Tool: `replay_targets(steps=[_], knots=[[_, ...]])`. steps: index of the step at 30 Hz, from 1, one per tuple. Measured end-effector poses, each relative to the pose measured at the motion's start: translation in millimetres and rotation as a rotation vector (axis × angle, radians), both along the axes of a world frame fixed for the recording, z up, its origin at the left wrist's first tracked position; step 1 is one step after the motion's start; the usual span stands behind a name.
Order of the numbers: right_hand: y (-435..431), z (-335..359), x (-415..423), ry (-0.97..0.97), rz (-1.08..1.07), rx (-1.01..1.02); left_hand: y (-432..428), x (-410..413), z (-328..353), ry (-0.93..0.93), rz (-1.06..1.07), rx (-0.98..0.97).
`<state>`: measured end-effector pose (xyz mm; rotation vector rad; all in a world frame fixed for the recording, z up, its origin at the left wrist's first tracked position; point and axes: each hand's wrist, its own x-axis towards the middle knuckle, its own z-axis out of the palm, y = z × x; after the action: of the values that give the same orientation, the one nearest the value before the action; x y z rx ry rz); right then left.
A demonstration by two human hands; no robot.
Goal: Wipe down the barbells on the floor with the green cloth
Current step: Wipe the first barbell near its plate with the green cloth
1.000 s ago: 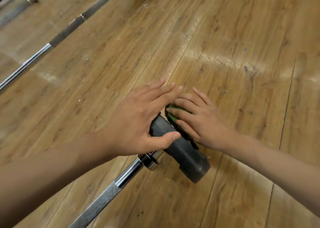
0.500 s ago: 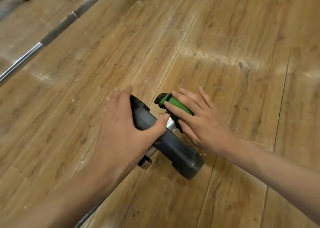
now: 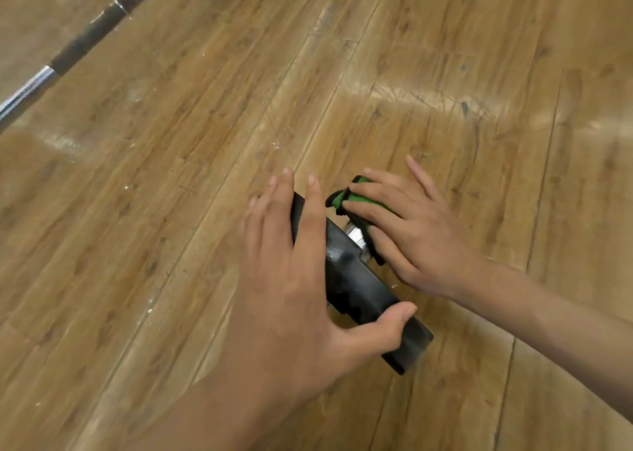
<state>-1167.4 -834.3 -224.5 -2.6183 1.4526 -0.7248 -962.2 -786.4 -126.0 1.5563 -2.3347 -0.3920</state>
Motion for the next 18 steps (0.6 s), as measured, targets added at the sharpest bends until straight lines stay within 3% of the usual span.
replay_targets(steps=[4, 6, 10, 12, 16, 18], knots=[[-25, 26, 21, 0.147, -0.059, 0.11, 2, -3, 10, -0.152, -0.067, -0.025], [-20, 18, 14, 0.093, -0.013, 0.083, -5, 6, 17, -0.191, -0.094, -0.006], [22, -2, -12, 0.011, 0.023, 0.04, -20, 10, 25, -0.069, -0.009, 0.142], [21, 2, -9, 0.023, 0.022, 0.059, -18, 1, 22, -0.071, -0.016, 0.128], [-14, 31, 11, 0.251, 0.024, 0.176, -8, -13, 20, -0.135, -0.121, 0.053], [-12, 32, 10, 0.239, 0.058, 0.154, -9, -7, 21, -0.167, -0.229, 0.036]])
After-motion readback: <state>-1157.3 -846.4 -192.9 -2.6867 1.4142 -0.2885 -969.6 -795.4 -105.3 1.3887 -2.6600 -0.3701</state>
